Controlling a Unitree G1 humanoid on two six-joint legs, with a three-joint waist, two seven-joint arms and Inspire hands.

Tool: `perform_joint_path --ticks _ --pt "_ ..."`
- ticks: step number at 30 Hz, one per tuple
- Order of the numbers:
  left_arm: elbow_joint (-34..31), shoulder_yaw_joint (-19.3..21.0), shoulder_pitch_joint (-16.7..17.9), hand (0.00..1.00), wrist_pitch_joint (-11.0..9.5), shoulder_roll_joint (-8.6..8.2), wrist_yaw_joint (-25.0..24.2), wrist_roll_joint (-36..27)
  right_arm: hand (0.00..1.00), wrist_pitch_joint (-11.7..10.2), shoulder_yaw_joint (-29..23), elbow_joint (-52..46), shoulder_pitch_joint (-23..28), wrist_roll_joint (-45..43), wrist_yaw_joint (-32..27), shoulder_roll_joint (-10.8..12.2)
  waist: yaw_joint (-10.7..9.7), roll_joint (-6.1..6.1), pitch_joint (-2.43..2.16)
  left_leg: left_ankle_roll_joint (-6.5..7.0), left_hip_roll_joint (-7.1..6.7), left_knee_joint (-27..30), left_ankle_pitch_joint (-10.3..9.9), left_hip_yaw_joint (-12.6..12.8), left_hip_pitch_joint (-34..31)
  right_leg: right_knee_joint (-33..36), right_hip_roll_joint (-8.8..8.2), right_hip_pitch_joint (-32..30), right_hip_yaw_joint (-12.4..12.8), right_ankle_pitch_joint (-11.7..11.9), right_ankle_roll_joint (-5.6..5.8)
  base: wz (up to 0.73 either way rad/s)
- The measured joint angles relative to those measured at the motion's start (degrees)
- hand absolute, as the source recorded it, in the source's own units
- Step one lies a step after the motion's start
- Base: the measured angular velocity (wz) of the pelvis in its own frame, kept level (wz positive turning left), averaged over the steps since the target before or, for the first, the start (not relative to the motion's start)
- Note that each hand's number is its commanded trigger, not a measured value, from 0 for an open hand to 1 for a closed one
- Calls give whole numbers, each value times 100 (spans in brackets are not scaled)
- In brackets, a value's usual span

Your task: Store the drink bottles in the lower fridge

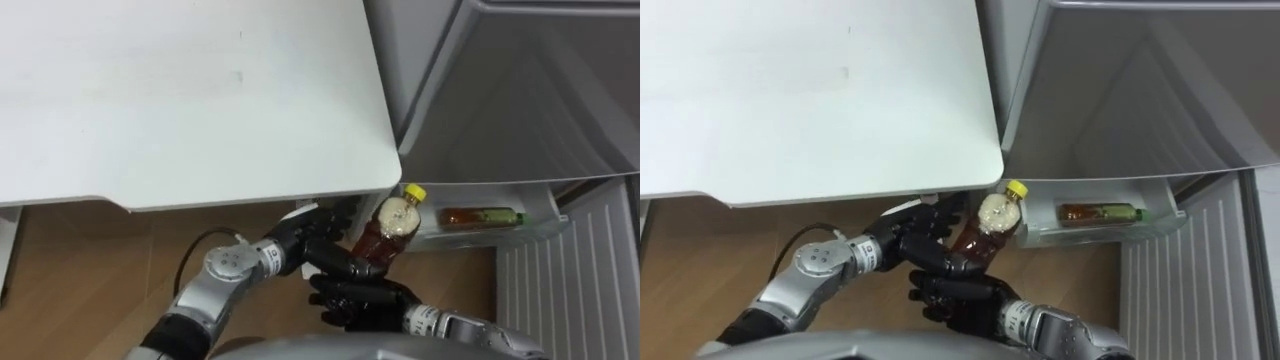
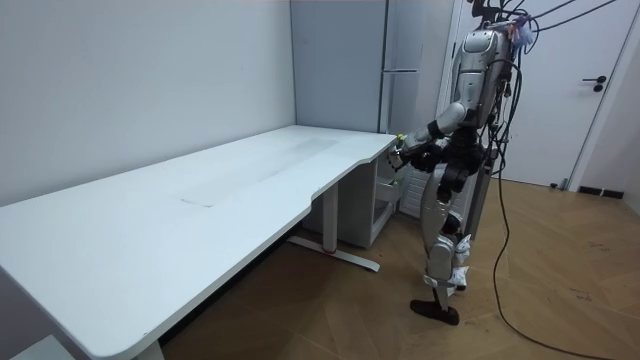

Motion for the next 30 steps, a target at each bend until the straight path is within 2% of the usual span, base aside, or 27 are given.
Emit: perform_joint_path --ticks 5,8,11,12,13,14,15,16,17,18,19,20,22,23,24,25,27,28,30 --pt "151 364 5 0 44 -21 -252 -90 100 154 -265 -1 53 32 -90 54 -7 -2 -3 -3 3 16 2 -39 -20 3 1 7 -55 5 -8 4" --pt "266 577 53 0 133 -23 -331 -350 100 233 -485 -1 108 22 -154 124 -6 -4 -3 -14 3 -1 14 -69 -30 -2 1 6 -113 8 -11 5" --pt "640 1249 128 0 145 1 -414 -607 100 354 -1146 68 288 131 -217 179 38 -12 0 -22 0 -39 43 -93 -20 -5 4 3 -134 7 -11 3" --pt "996 1592 224 0 126 215 -341 -629 100 362 -1641 245 362 385 -227 178 48 3 -6 -24 5 -47 43 -106 -20 -12 10 9 -153 7 -11 -8" --pt "1354 1738 443 0 139 671 -213 -631 100 303 -2226 332 417 494 -318 164 37 15 -16 -29 34 -72 41 -40 -6 -12 31 -21 -112 8 -13 -17" --pt "1526 1767 569 0 170 940 -110 -630 100 229 -2452 382 419 603 -367 139 35 7 -16 -40 53 -88 37 -6 0 -17 46 -41 -102 17 -27 -33" --pt "1895 1801 844 0 342 1390 127 -591 100 55 -2802 485 418 910 -429 71 31 -20 -23 -64 93 -116 30 46 -7 -22 84 -93 -49 31 -48 -27" --pt "2184 1860 1120 0 487 1702 425 -433 100 -110 -3006 542 419 1298 -439 44 31 -44 -23 -77 109 -147 36 65 -6 -49 103 -114 -26 44 -70 -19" --pt "2325 1861 1251 0 571 1767 547 -289 100 -197 -3100 564 417 1443 -439 2 35 -46 -23 -77 108 -152 36 74 -7 -74 104 -110 -17 45 -71 -9" --pt "2621 1866 1468 0 693 1745 709 -61 100 -371 -3282 603 395 1693 -437 -54 60 -26 -18 -76 105 -154 35 103 -9 -78 103 -117 23 46 -72 -6" --pt "2895 1899 1594 0 816 1632 790 76 100 -548 -3395 631 398 1962 -425 -59 105 -17 -13 -76 107 -164 32 118 -5 -83 101 -121 35 46 -72 -5" --pt "2999 1925 1641 0 876 1573 827 73 100 -623 -3404 669 392 2071 -407 -39 116 -18 -12 -76 109 -175 32 117 3 -84 102 -117 32 46 -72 0" --pt "3326 1930 1687 0 988 1155 941 39 100 -723 -3324 980 293 2198 -364 -30 218 -5 -4 -77 113 -169 32 71 6 -78 101 -111 9 46 -72 9" --pt "3377 1929 1676 0 991 1050 961 7 100 -723 -3277 1033 286 2195 -363 -29 264 -5 -6 -78 115 -163 32 60 9 -72 102 -104 17 46 -72 0" --pt "3449 1929 1626 0 997 870 964 -209 100 -724 -3186 1149 285 2194 -363 -29 363 14 0 -85 118 -140 27 47 2 -74 109 -79 27 46 -72 4" --pt "3520 1950 1620 0 992 759 947 -534 100 -722 -3115 1247 285 2191 -365 -29 433 25 11 -86 121 -121 27 45 -17 -75 109 -48 11 45 -72 5" --pt "3541 2052 1609 0 991 644 899 -1111 100 -719 -3101 1339 292 2175 -366 -31 509 28 23 -92 125 -126 23 52 14 -74 112 -10 15 45 -72 3" --pt "3582 2157 1621 0 989 616 889 -1537 100 -722 -3106 1337 294 2174 -366 -33 514 50 29 -95 125 -127 17 48 16 -74 114 -2 16 45 -72 0" --pt "3618 2266 1640 0 996 618 858 -2004 100 -730 -3115 1334 300 2172 -369 -35 506 81 32 -95 123 -126 16 37 16 -71 115 -1 19 45 -72 0"
